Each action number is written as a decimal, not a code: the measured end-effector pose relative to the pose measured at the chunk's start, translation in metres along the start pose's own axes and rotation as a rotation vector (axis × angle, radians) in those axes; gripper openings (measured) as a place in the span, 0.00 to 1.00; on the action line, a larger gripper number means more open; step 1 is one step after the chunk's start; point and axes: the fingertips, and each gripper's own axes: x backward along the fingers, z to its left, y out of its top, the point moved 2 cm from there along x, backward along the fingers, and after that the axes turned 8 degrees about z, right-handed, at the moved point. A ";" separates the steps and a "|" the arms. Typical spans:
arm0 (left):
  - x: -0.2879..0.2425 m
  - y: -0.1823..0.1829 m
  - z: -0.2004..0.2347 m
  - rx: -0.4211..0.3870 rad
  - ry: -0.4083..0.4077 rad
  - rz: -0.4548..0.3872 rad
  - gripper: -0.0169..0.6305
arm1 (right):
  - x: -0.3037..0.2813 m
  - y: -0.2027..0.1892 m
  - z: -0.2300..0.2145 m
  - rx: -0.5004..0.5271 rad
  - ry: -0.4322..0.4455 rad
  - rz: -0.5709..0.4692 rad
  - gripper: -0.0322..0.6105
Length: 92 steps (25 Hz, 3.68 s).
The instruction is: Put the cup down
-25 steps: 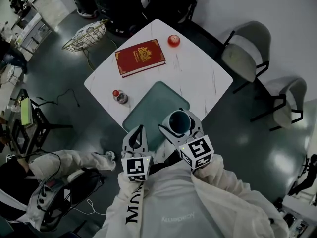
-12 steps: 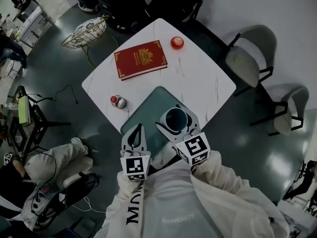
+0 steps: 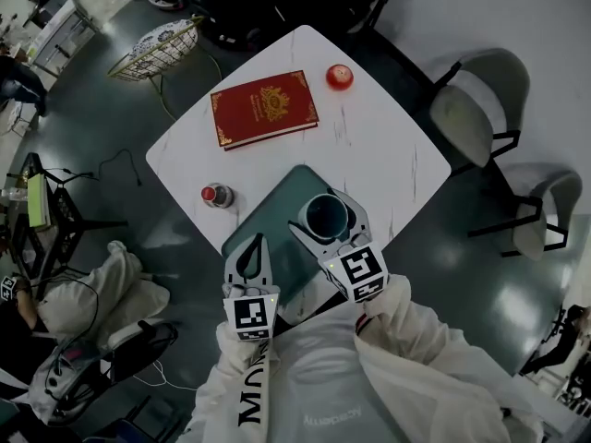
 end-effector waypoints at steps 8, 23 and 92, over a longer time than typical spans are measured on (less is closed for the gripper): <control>-0.024 -0.013 0.006 -0.012 -0.005 0.006 0.04 | -0.027 -0.011 -0.016 0.013 -0.006 0.008 0.68; -0.056 -0.012 0.006 0.039 0.001 -0.062 0.04 | -0.059 -0.029 -0.030 0.035 0.016 -0.002 0.68; -0.078 -0.042 0.020 0.099 0.038 0.021 0.04 | -0.132 -0.038 -0.029 0.180 0.108 0.023 0.69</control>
